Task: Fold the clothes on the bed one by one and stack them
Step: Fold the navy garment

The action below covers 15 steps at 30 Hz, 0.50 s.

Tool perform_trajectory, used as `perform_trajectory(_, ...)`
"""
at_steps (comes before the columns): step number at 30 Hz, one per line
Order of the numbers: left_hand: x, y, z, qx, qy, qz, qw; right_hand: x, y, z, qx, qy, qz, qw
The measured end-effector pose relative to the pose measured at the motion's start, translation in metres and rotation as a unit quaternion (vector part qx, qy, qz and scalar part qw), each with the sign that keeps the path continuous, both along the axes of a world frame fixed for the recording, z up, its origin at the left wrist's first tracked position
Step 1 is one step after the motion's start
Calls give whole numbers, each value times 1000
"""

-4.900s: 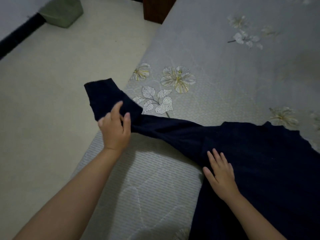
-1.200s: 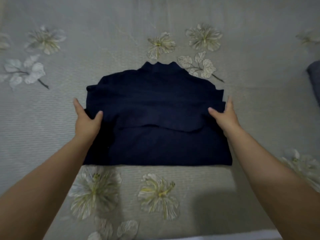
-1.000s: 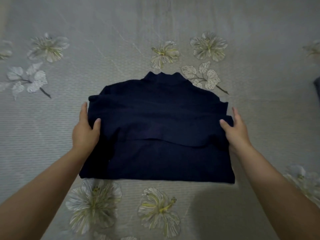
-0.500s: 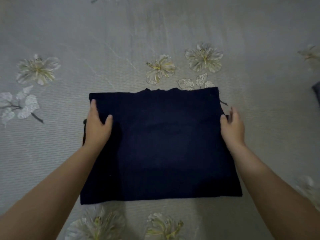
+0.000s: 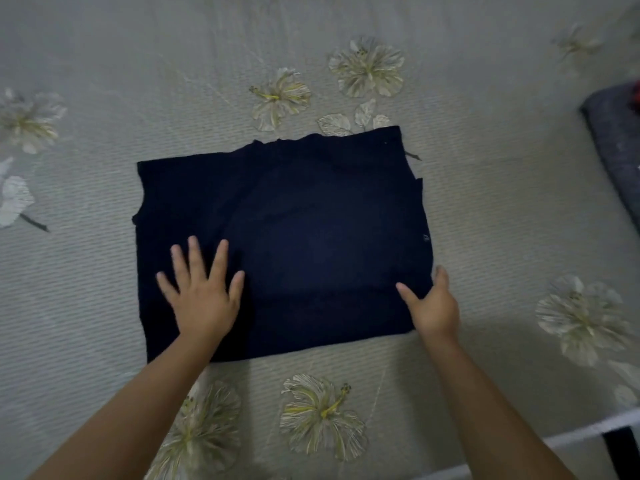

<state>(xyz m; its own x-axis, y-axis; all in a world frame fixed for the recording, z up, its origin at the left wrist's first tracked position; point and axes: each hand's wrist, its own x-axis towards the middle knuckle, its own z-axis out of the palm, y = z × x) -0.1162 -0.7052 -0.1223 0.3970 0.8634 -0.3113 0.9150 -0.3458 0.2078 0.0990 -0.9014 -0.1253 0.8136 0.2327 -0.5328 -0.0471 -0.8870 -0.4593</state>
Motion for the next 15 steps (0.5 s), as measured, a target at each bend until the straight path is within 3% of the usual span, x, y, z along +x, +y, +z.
perform_trajectory(8,150,-42,5,-22,-21,-275,961,52,-64,11,-73,16,52,996)
perform_trajectory(15,305,-101,-8,-14,-15,-481,877,136,-136,8,-84,-5,108,991)
